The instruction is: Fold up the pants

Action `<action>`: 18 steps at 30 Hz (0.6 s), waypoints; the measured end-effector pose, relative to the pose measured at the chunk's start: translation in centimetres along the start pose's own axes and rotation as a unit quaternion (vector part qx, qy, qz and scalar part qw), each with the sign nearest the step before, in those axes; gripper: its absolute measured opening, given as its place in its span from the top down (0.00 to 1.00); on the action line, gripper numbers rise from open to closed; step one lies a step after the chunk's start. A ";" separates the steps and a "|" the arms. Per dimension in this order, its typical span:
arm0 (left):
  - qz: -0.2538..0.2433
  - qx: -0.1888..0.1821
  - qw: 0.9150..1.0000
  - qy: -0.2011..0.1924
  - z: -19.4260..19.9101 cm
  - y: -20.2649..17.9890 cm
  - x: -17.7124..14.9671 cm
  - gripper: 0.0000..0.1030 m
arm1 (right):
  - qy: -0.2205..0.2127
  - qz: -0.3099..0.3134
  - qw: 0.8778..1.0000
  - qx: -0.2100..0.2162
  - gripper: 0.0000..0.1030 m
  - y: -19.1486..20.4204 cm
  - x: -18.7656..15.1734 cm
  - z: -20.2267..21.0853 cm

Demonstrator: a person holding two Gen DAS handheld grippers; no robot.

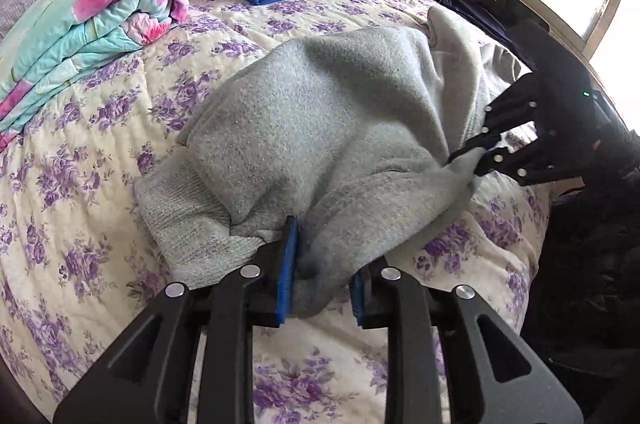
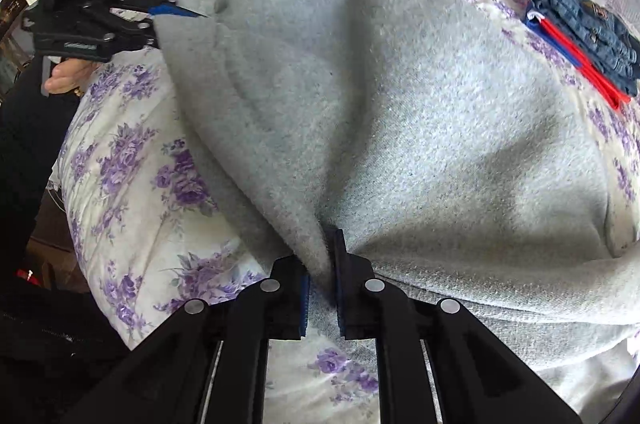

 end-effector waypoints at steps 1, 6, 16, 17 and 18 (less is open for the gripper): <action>-0.007 0.006 1.000 -0.006 0.7 -0.3 -0.3 0.76 | -0.001 -0.004 1.000 0.002 0.89 0.0 0.0 -0.1; 0.017 0.019 0.997 -0.067 6.0 -1.6 -1.7 0.64 | -0.006 -0.004 1.000 0.001 0.89 0.0 -0.1 -0.1; 0.167 0.125 0.972 -0.105 3.4 -6.8 7.4 0.45 | -0.030 -0.031 0.999 0.003 0.86 -0.3 0.1 0.0; 0.174 0.141 0.972 -0.075 1.1 -7.0 7.6 0.58 | -0.033 -0.040 0.999 0.006 0.86 -0.4 0.1 0.2; 0.191 0.136 0.971 -0.043 -1.4 -7.0 7.4 0.67 | -0.035 -0.051 0.998 0.014 0.83 -0.6 0.0 0.5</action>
Point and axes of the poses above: each gripper's, at about its wrist camera, not at the fingertips, and z roughly against the way its jaws point, y to its left, x to its top, the point moved 10 cm from there along -z, roughly the way its jaws point, and after that the axes turned 15 degrees about -z, right-handed, at the moved point
